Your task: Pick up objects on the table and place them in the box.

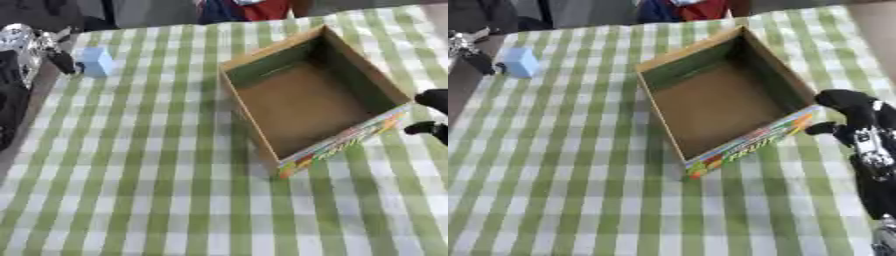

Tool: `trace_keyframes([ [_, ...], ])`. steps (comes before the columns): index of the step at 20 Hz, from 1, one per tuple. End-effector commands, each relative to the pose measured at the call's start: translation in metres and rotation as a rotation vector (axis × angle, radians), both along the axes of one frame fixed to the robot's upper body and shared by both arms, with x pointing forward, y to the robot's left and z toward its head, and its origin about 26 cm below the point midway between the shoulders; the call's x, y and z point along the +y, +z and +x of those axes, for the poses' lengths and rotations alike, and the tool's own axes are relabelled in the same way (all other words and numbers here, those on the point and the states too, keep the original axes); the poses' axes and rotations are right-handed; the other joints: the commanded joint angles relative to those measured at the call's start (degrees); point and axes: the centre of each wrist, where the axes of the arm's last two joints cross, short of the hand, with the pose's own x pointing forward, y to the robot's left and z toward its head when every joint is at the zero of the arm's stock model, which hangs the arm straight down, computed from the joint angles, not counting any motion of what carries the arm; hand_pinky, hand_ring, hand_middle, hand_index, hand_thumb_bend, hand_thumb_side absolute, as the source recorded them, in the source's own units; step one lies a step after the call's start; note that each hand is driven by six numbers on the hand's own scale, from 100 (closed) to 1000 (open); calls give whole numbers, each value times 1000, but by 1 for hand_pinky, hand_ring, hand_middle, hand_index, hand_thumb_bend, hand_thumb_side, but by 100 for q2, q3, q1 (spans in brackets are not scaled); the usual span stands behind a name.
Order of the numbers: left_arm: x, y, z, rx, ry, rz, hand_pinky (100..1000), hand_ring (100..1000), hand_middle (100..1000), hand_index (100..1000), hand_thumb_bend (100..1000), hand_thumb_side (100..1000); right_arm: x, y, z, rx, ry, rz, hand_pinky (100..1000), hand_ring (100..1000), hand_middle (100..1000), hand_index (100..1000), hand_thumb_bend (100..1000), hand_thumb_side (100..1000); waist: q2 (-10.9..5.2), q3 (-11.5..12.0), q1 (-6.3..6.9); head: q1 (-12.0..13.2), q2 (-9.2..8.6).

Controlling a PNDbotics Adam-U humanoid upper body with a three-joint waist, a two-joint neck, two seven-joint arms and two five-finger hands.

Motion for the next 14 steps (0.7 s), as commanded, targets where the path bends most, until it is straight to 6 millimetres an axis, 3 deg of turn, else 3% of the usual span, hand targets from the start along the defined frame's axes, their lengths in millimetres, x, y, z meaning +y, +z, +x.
trace_keyframes([
  [1,4,21,-3,-48,5,19,911,949,928,967,287,125,1,6,0,-29,1,-2,582,829,723,686,100,562,-54,-6,-6,6,-81],
  [14,2,12,-1,-62,2,-37,886,908,881,945,268,151,3,7,0,-31,4,6,581,830,724,685,100,561,50,-67,-61,76,-211],
])
